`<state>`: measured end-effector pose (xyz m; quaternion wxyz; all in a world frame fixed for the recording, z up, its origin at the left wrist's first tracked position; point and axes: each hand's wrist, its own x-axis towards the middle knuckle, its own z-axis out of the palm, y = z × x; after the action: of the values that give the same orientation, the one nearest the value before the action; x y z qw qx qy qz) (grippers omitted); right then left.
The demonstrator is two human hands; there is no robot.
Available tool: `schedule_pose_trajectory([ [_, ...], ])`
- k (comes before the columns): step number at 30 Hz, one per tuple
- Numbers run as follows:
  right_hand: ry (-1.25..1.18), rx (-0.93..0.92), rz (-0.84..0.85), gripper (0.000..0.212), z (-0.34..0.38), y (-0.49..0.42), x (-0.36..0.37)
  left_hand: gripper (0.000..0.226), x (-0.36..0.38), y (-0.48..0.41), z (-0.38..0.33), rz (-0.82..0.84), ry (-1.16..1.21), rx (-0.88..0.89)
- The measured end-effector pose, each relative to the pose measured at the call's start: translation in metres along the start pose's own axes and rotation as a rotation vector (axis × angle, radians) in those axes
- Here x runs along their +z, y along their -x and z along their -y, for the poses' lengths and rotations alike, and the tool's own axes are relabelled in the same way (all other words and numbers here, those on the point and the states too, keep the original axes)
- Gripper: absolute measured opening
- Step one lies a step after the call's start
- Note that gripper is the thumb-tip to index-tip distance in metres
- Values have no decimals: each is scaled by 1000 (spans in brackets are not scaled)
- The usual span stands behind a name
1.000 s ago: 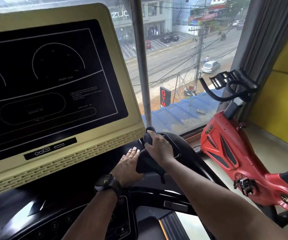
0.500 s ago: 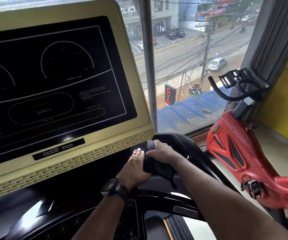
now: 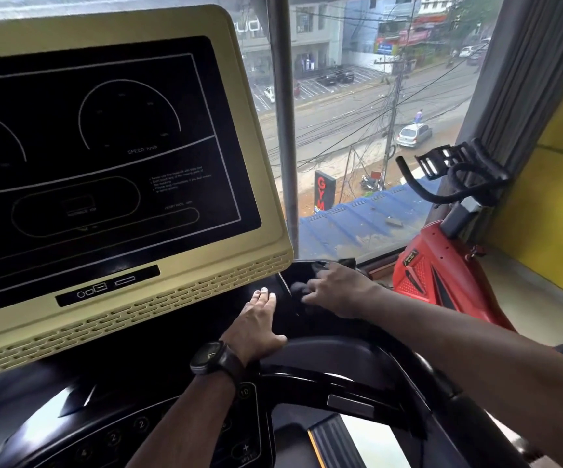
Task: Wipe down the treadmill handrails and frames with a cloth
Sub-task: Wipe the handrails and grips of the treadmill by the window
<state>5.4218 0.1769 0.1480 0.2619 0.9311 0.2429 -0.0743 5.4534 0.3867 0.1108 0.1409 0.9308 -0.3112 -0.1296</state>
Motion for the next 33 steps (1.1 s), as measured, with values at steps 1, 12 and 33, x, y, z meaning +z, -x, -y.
schedule_pose_trajectory([
  [1,102,-28,-43,35,-6,-1,6,93,1,-1,1,-3,-6,4],
  [12,376,-226,8,30,-23,-57,45,96,7,-5,8,-5,-62,30],
  [33,-303,529,163,25,2,-26,-8,98,7,-2,7,8,-110,26],
])
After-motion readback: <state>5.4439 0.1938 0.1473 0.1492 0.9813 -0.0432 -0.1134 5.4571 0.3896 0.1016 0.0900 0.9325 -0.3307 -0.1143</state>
